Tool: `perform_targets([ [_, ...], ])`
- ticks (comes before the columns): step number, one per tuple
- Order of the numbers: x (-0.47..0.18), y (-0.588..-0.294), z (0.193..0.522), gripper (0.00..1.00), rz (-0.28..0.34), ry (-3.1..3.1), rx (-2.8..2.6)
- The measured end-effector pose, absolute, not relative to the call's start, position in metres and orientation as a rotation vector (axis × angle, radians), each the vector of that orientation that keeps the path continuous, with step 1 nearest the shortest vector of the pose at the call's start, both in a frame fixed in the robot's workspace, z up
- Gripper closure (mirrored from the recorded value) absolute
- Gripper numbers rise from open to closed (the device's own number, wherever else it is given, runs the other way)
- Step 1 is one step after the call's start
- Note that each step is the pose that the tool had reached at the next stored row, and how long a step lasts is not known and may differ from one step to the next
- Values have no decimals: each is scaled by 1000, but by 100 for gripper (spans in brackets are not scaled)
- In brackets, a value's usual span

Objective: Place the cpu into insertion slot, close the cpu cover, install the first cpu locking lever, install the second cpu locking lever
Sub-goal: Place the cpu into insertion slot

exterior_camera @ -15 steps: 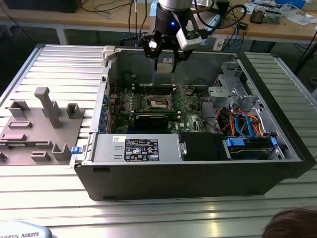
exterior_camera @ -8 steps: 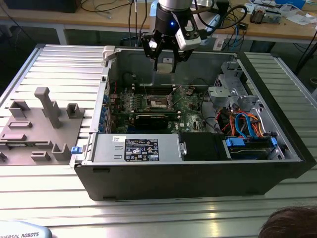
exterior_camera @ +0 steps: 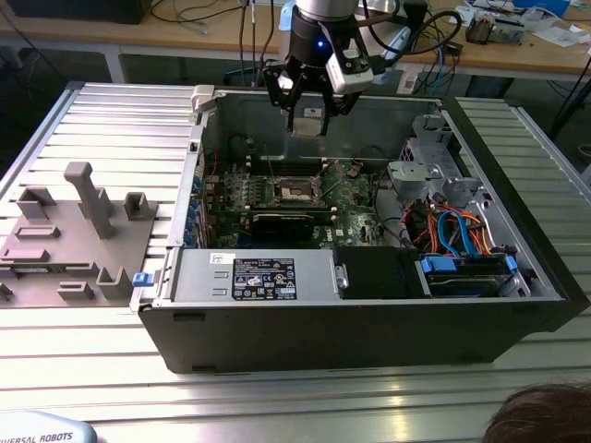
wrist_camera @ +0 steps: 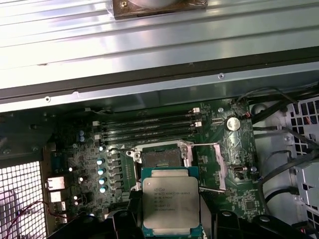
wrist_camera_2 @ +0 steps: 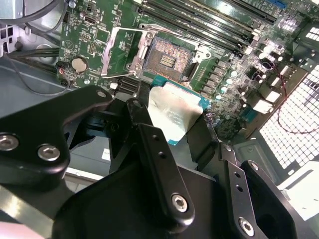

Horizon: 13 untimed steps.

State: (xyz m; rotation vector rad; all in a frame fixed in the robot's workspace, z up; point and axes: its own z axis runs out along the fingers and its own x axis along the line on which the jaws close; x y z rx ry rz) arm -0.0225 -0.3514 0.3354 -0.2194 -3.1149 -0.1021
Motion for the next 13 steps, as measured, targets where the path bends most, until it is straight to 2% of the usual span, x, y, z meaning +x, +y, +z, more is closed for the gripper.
perform_targets([
  [13, -23, -351, 335, 45, -103, -3111, -280],
])
